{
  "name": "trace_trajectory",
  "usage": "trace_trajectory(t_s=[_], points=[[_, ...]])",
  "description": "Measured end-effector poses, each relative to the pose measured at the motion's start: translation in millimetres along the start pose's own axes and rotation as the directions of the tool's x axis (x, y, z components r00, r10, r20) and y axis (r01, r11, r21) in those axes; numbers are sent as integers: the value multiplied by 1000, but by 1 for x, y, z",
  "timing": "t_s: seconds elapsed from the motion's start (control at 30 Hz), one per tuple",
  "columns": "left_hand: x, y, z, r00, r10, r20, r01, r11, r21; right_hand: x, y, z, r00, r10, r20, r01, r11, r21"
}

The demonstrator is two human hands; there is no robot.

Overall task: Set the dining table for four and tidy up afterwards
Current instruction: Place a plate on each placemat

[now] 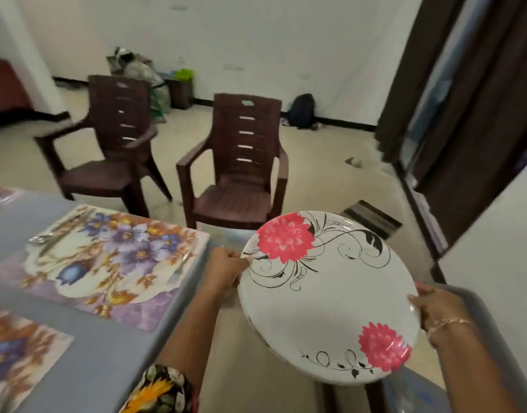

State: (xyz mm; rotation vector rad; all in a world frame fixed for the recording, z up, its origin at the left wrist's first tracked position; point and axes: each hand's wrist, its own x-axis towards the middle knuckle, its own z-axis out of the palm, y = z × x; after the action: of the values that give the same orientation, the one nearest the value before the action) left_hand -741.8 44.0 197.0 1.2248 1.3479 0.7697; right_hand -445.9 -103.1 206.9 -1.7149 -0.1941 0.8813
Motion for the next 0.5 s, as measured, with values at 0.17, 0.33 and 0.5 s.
trace_trajectory(t_s=[0.17,0.33,0.5], points=[[41,8,-11,976,-63,-207,50,997,-64,59,-36,58,994,-59,96,64,997,-46],[103,11,-24,948,-114,-297,77,988,-134,114,-63,132,976,-127,176,148,982,-116],[193,26,-64,910,-156,-384,102,982,-156,181,-109,243,960,-108,258,156,973,-171]])
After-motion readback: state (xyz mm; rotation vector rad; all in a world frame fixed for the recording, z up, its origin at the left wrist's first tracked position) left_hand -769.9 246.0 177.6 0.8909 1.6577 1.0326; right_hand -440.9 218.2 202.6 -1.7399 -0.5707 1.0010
